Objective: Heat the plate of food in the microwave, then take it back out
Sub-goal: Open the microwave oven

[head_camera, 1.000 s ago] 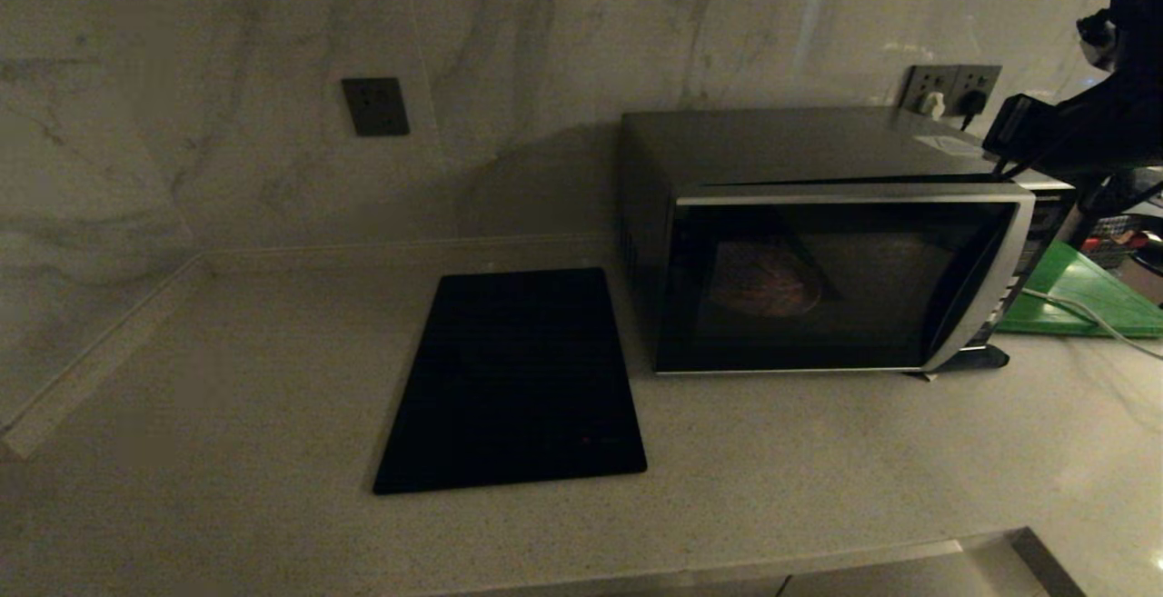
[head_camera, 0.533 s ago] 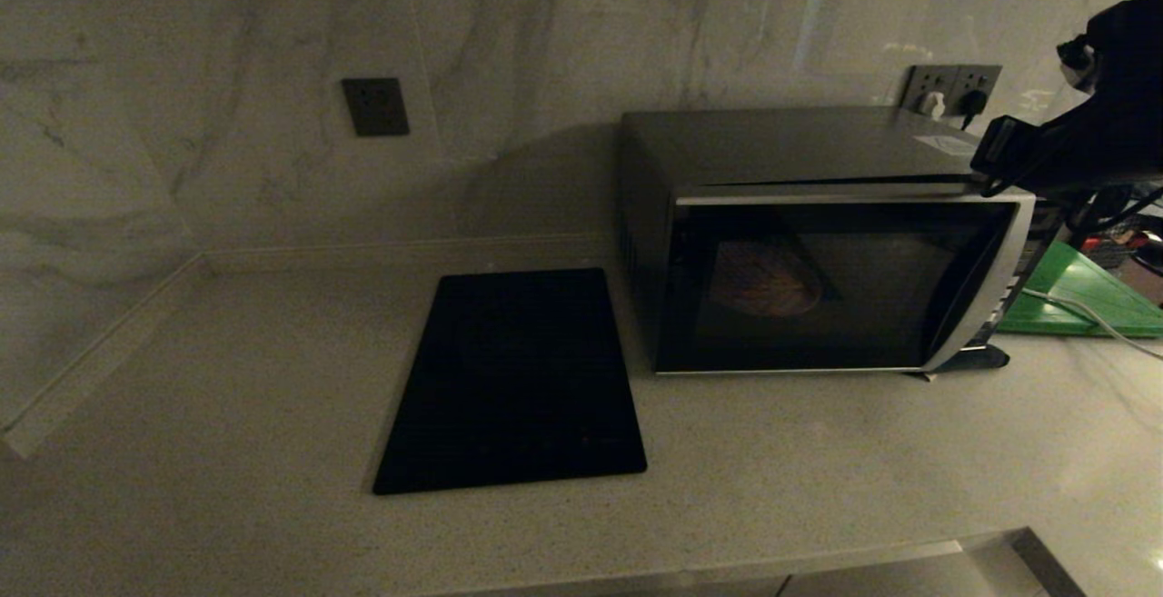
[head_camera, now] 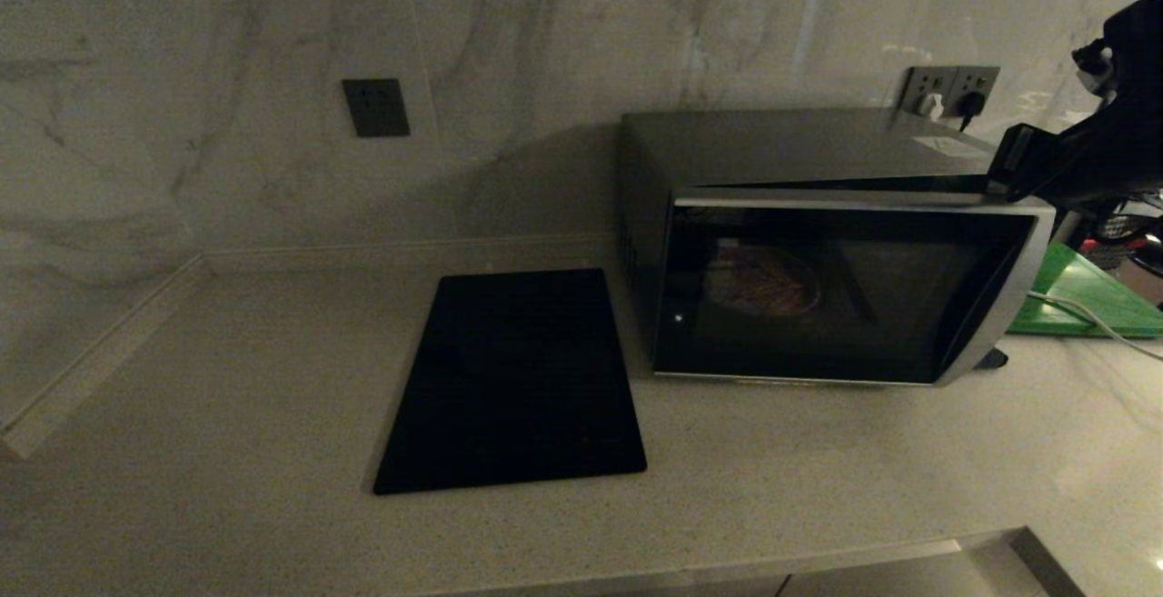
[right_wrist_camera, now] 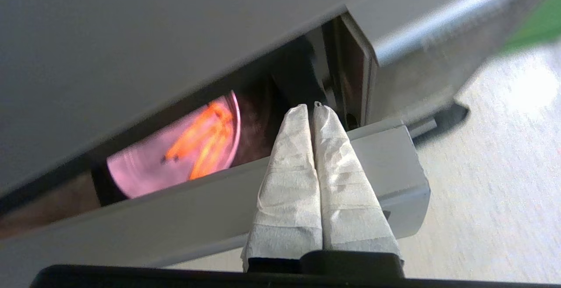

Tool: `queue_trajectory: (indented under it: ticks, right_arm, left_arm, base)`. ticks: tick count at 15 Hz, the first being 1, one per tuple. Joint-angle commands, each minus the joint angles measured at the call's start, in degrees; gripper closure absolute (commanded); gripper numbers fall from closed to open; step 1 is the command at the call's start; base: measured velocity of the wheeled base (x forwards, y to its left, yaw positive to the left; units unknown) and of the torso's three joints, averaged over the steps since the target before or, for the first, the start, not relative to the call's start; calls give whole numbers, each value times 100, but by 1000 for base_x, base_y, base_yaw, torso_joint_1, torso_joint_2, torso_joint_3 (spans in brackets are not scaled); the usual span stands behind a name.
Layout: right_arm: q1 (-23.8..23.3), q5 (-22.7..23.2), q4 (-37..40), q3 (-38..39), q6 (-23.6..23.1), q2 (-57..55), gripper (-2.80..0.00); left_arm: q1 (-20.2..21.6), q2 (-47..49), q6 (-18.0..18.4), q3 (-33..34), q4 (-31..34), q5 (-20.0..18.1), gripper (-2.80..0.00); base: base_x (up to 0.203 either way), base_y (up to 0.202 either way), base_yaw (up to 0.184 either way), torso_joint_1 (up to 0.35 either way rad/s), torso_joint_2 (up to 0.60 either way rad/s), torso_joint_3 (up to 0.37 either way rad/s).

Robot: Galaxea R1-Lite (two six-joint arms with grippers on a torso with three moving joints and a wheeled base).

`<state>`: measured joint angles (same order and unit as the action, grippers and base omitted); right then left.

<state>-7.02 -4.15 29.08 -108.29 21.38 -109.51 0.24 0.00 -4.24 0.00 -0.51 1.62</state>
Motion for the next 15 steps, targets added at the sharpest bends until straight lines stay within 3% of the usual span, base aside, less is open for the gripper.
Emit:
queue_trajectory:
  ticks: [1,6,9,15]
  right_arm:
    - [-1,2,181,84,33,265,0]
    - [13,45,547,759,61,987,0]
    - [76,347,660,1256,60,1491,0]
    - [595,759,1467,1520,206,2312,0]
  left_arm:
    - [2,9,-6,0,-2,5,0]
    - [2,9,-6,0,-2,5,0]
    - [2,9,-6,0,-2,5,0]
    - [2,9,-6,0,-2,5,0]
  base:
    - [0,0,0,0,0,0]
    - [0,0,0,0,0,0]
    - [0,0,0,0,0,0]
    - [0,0,0,0,0,0]
